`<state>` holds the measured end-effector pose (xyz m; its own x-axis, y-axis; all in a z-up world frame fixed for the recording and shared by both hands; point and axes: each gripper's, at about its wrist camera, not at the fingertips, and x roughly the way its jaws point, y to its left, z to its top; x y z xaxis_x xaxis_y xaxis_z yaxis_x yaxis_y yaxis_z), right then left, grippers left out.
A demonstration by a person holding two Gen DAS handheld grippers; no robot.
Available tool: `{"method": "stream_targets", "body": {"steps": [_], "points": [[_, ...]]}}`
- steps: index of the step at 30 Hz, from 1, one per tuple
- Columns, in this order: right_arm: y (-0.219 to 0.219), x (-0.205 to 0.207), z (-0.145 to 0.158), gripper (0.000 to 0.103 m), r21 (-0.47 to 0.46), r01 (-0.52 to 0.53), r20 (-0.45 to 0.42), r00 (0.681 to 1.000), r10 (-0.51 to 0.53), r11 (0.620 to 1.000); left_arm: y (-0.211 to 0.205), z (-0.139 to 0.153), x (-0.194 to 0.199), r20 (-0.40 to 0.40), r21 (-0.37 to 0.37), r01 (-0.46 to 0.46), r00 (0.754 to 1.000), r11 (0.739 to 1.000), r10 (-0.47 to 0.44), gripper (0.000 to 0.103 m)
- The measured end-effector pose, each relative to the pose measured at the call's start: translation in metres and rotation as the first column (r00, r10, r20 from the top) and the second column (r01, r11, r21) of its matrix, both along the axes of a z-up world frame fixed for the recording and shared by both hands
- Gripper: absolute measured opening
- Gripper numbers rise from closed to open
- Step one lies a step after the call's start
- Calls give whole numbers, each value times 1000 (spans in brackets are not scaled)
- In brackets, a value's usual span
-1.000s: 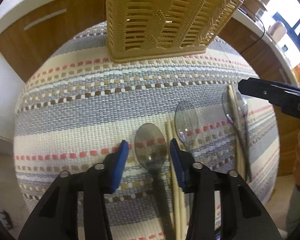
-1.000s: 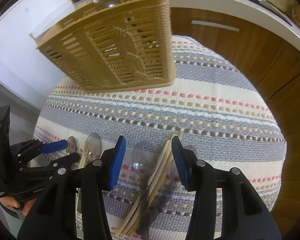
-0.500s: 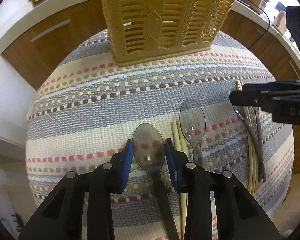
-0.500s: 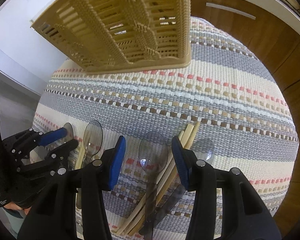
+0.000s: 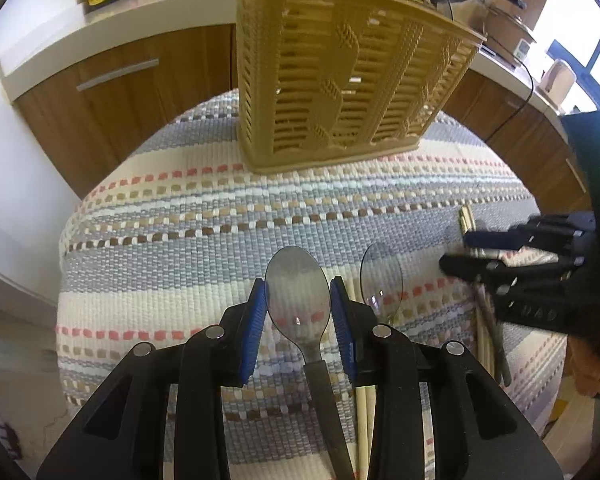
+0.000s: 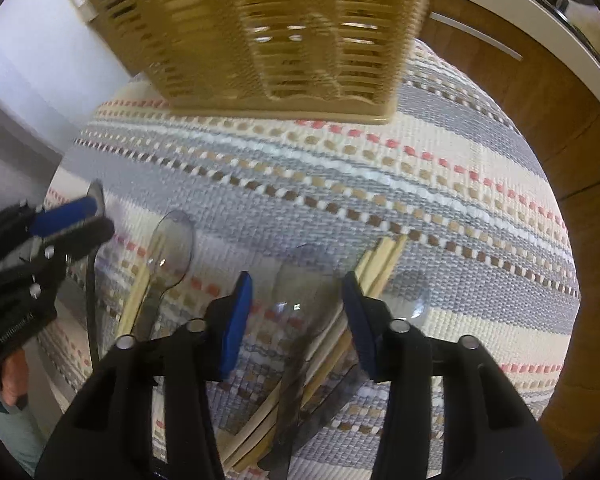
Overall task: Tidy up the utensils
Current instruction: 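Lift both clear spoons over the tan basket and open both tools to release them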
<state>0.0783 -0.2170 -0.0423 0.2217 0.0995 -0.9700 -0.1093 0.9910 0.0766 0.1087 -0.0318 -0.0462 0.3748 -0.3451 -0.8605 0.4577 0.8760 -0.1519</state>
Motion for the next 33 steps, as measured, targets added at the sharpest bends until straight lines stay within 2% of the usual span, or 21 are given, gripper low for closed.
{"method": "stream_targets", "body": {"steps": [2,5,9,12,17,19,22,24,26,29,33], "points": [[6,-1,-4,30,-28,-5,0,1000,5,1000,3,4,0,8,-7,-3,1000,1000,3,31],[13,-2,-6,30,-60,-19,1,1000,19,998,10,14,-2,28,-26,-8,1000,1000,9,31],[16,-8,2,30,-33,-21,37,999,22,999,19,30,-5,67,-52,-17,998,999,20,30],[12,-15,23,30,10,-31,97,995,30,999,25,57,-11,126,-117,6,992,993,9,30],[1,-22,74,30,104,-40,258,966,12,994,29,120,-16,282,-204,17,958,979,42,30],[-4,-21,99,30,131,-44,342,940,-4,990,29,141,-14,331,-222,18,942,975,58,30],[-16,-14,134,30,158,-35,452,891,-41,987,25,177,-10,447,-224,8,889,974,96,30],[-23,-10,158,30,172,-21,521,850,-73,985,21,193,-3,493,-226,-7,861,974,120,30],[-30,-5,180,30,173,5,589,801,-107,985,17,205,4,524,-246,-5,841,969,138,30],[-46,9,210,30,224,44,669,720,-186,974,10,219,17,561,-277,-11,810,961,171,30],[-61,26,231,30,219,117,751,613,-244,969,-3,223,32,610,-281,-34,765,959,206,30]]}}
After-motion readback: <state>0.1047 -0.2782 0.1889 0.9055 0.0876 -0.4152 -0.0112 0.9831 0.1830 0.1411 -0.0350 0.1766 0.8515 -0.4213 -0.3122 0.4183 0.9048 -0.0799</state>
